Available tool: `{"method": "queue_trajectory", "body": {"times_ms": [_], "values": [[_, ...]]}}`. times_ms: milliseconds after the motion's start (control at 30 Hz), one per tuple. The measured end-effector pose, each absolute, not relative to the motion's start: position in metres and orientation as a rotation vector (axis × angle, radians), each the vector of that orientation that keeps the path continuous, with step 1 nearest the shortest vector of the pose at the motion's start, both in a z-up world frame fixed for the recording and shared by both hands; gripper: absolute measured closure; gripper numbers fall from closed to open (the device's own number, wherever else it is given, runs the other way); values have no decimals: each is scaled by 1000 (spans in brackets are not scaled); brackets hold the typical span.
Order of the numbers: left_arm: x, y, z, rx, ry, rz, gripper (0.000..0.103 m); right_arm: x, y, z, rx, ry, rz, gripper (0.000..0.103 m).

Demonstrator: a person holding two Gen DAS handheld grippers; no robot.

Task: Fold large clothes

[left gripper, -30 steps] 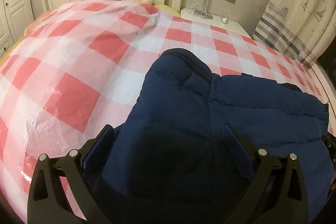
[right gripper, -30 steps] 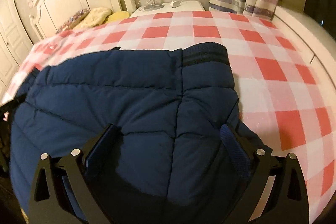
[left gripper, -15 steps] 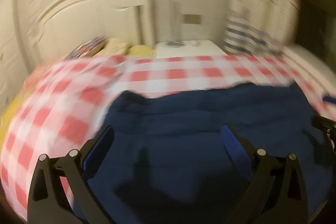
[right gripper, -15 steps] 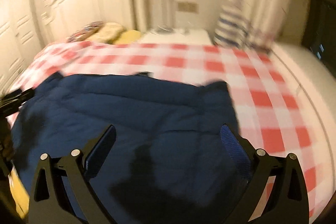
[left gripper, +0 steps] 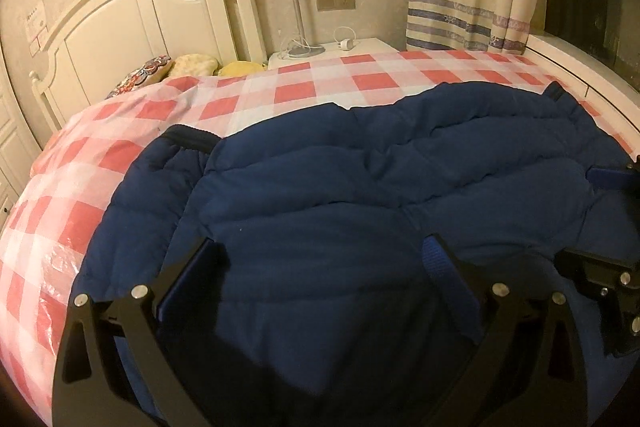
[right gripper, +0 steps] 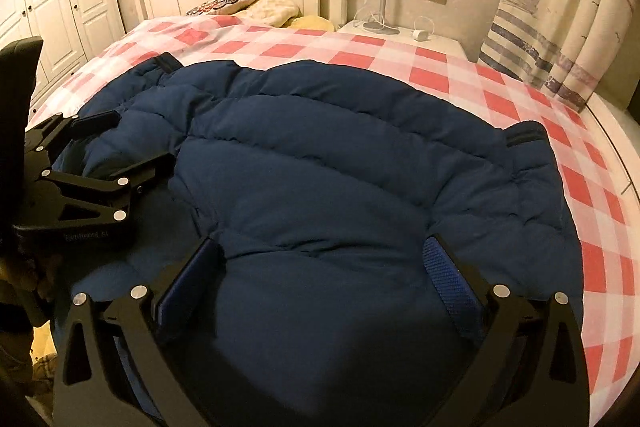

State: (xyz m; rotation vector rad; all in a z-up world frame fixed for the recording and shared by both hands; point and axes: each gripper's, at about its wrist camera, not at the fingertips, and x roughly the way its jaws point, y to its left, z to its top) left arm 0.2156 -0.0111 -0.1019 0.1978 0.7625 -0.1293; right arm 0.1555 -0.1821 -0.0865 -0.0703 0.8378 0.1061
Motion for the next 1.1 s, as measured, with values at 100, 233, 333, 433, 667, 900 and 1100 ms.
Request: {"method": "queue_trajectory", "body": {"times_ms": [100, 233, 333, 433, 667, 900, 1100], "values": [[218, -2, -96, 169, 778, -151, 2, 155, -184, -84, -51, 847, 117, 5], [209, 39, -80, 113, 757, -72, 2, 146, -198, -74, -44, 849, 78, 5], [204, 91, -79, 66, 751, 80, 2, 132, -230, -65, 4, 827, 6, 5], [205, 128, -93, -101, 789, 13, 2, 125, -265, -74, 75, 833, -52, 5], [210, 137, -99, -172, 812, -23, 2, 130, -277, -90, 145, 832, -11, 4], [183, 102, -70, -59, 751, 11, 2, 110, -264, -67, 124, 784, -8, 5], [141, 25, -49, 83, 671, -152, 2, 81, -193, -44, -59, 715, 156, 5]]}}
